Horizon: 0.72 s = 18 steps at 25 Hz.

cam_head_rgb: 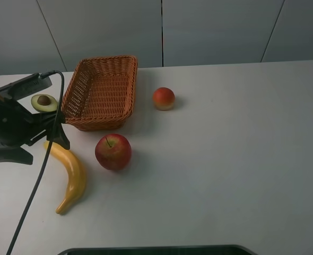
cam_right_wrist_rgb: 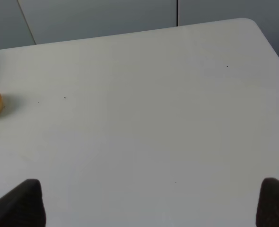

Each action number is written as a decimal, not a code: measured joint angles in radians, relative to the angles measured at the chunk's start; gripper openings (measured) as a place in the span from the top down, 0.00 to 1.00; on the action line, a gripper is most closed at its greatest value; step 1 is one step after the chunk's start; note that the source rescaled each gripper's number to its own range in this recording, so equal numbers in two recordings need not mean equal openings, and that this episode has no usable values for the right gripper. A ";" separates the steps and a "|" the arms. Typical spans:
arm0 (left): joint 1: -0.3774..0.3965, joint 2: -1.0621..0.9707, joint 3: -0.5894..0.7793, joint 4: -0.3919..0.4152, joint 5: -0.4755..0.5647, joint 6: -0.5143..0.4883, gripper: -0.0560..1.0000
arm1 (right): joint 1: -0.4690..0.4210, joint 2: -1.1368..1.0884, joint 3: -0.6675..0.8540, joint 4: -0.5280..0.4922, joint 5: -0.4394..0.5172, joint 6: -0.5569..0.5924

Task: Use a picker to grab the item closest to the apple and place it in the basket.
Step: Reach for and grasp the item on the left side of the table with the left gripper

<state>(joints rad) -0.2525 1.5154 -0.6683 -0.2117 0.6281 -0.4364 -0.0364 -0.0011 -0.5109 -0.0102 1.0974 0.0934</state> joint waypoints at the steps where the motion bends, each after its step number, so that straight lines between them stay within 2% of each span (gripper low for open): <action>1: -0.018 0.019 -0.002 0.022 -0.011 -0.040 0.00 | 0.000 0.000 0.000 0.000 0.000 0.000; 4: -0.062 0.064 -0.002 0.055 -0.060 -0.151 0.00 | 0.000 0.000 0.000 0.000 0.000 0.000; 9: -0.102 0.118 -0.002 0.088 -0.110 -0.275 0.00 | 0.000 0.000 0.000 0.000 0.000 0.000; 18: -0.104 0.167 -0.002 0.092 -0.168 -0.356 0.00 | 0.000 0.000 0.000 0.000 0.000 0.000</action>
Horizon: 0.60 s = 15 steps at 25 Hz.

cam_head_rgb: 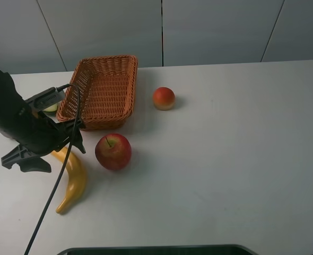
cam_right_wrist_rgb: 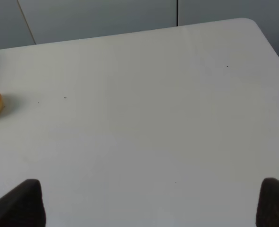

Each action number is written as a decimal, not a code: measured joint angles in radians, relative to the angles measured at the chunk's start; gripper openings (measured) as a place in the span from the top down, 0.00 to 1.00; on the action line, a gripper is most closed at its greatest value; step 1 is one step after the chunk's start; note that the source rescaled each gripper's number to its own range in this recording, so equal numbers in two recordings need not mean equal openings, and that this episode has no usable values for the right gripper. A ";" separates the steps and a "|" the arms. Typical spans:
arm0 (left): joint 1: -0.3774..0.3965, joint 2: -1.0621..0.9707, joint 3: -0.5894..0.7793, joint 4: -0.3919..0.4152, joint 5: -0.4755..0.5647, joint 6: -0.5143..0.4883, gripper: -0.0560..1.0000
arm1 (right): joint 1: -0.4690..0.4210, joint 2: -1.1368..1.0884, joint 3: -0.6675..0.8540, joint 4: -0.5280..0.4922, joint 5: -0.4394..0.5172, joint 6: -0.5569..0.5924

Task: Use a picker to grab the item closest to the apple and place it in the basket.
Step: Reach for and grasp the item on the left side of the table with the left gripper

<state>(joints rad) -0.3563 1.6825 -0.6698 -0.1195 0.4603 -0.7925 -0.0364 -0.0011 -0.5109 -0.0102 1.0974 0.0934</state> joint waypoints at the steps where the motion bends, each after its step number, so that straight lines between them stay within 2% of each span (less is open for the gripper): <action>1: 0.000 0.011 0.000 0.002 -0.002 -0.005 0.00 | 0.000 0.000 0.000 0.000 0.000 0.000; 15: 0.000 0.097 -0.002 0.008 -0.016 -0.008 0.03 | 0.000 0.000 0.000 0.000 0.000 0.000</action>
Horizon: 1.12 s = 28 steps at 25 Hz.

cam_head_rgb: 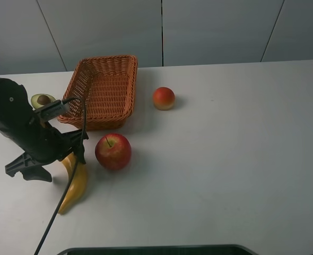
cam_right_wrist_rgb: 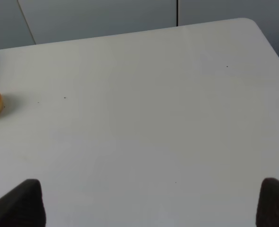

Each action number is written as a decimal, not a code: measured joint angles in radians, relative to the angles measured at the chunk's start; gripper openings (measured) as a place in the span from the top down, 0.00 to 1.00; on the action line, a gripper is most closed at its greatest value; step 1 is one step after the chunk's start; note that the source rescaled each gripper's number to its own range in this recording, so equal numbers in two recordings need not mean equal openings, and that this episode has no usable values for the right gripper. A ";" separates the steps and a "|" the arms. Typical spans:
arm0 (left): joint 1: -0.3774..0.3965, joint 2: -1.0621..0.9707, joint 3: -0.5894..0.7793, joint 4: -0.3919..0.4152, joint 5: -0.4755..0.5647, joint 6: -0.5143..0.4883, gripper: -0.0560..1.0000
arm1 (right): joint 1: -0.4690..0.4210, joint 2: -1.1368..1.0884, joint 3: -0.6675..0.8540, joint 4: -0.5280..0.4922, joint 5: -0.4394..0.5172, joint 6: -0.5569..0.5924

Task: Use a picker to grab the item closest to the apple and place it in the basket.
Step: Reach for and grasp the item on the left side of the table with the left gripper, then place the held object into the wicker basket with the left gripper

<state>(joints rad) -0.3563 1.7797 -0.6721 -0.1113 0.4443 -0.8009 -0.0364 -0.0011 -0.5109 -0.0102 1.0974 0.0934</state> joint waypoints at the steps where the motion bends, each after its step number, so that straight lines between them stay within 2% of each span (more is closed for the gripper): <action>1: 0.000 0.000 0.000 0.000 0.000 0.000 0.05 | 0.000 0.000 0.000 0.000 0.000 0.000; 2: 0.000 0.000 0.000 0.000 0.000 0.000 0.09 | 0.000 0.000 0.000 0.000 0.000 0.000; 4: 0.000 0.000 0.000 0.000 0.000 0.000 0.28 | 0.000 0.000 0.000 0.000 0.000 0.000; 8: 0.000 0.006 0.000 0.000 -0.001 0.002 0.95 | 0.000 0.000 0.000 0.000 0.000 0.000; 28: 0.000 0.006 0.000 0.020 0.003 0.018 0.94 | 0.000 0.000 0.000 0.000 0.000 0.000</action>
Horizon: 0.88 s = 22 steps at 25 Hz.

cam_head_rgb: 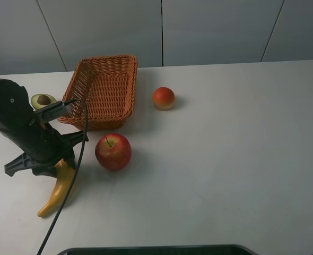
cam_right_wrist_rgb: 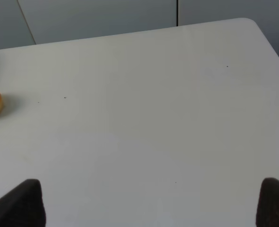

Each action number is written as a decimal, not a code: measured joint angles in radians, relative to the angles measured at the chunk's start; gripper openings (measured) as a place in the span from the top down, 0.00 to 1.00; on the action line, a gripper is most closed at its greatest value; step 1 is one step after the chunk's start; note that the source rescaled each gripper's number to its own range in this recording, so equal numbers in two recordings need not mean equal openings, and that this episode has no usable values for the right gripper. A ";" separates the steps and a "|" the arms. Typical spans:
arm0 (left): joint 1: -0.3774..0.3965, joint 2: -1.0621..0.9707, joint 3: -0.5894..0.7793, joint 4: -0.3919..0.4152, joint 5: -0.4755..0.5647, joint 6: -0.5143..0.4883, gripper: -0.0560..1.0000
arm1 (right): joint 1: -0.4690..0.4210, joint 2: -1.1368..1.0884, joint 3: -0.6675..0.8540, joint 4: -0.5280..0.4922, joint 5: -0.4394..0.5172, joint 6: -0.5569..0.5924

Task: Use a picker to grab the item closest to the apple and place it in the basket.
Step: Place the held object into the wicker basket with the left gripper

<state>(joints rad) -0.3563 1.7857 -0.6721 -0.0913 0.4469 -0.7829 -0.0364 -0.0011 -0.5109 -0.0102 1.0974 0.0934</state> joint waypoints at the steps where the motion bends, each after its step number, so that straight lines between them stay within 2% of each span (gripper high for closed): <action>1: 0.000 0.000 0.000 0.000 0.000 0.000 0.94 | 0.000 0.000 0.000 0.000 0.000 0.000; 9: 0.000 0.000 0.000 0.007 0.012 0.011 0.94 | 0.000 0.000 0.000 0.000 0.000 0.000; 15: -0.012 -0.018 0.000 0.014 0.117 0.137 0.94 | 0.000 0.000 0.000 0.000 0.000 0.000; 22: -0.036 -0.189 0.002 0.069 0.214 0.159 0.94 | 0.000 0.000 0.000 0.000 0.000 0.000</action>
<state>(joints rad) -0.3920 1.5971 -0.6703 -0.0227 0.6605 -0.6241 -0.0364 -0.0011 -0.5109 -0.0102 1.0974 0.0934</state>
